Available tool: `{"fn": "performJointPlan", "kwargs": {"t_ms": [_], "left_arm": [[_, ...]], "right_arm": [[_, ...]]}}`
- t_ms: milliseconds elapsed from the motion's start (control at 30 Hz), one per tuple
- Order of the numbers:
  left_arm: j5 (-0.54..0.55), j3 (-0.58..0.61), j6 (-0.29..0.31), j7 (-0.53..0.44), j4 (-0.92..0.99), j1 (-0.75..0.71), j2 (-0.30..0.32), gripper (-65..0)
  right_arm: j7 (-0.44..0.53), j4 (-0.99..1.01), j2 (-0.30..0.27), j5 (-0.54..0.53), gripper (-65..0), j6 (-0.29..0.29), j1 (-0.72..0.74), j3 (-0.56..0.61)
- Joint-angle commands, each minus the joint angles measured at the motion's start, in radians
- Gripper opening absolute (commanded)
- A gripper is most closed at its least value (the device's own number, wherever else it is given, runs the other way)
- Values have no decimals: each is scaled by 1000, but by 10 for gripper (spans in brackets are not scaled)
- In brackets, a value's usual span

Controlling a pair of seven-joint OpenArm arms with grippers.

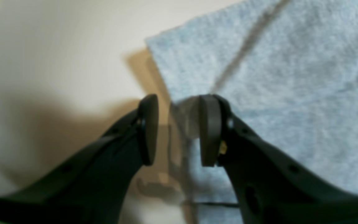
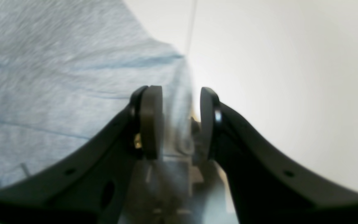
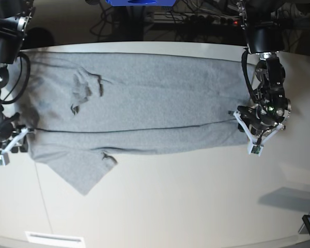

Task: Fold the T-shirt properly
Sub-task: 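Open both grippers and release the folded shirt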

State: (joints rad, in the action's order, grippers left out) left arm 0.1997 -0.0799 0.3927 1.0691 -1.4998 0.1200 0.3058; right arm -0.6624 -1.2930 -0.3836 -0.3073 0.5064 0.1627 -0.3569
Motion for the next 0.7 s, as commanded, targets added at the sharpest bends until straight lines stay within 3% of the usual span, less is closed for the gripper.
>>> {"fn": "performJointPlan", "kwargs": {"t_ms": [0, 100, 167, 300, 367, 533, 667], "left_arm": [[2, -8, -8, -14, -18, 23, 16, -425], [5, -59, -8, -14, -20, 39, 28, -408], [11, -123, -7, -14, -26, 53, 28, -391], [13, -197, -7, -13, -94, 85, 26, -351], [13, -206, -7, -11, -118, 91, 28, -346], [4, -206, -7, -13, -127, 85, 36, -348], [4, -206, -7, -13, -127, 71, 36, -351]], "right_arm": [[22, -15, -30, -5, -447, -5, 25, -34], [20, -21, -31, -5, -447, -5, 38, -74], [14, -20, -33, -5, -414, -5, 68, -54], [-38, -20, -19, -5, -193, -2, 133, 62], [-36, -20, 4, -5, -133, -2, 154, 117], [-32, 37, 51, -5, -123, 4, 251, 236], [36, 240, 74, -5, -123, 4, 381, 295]]}}
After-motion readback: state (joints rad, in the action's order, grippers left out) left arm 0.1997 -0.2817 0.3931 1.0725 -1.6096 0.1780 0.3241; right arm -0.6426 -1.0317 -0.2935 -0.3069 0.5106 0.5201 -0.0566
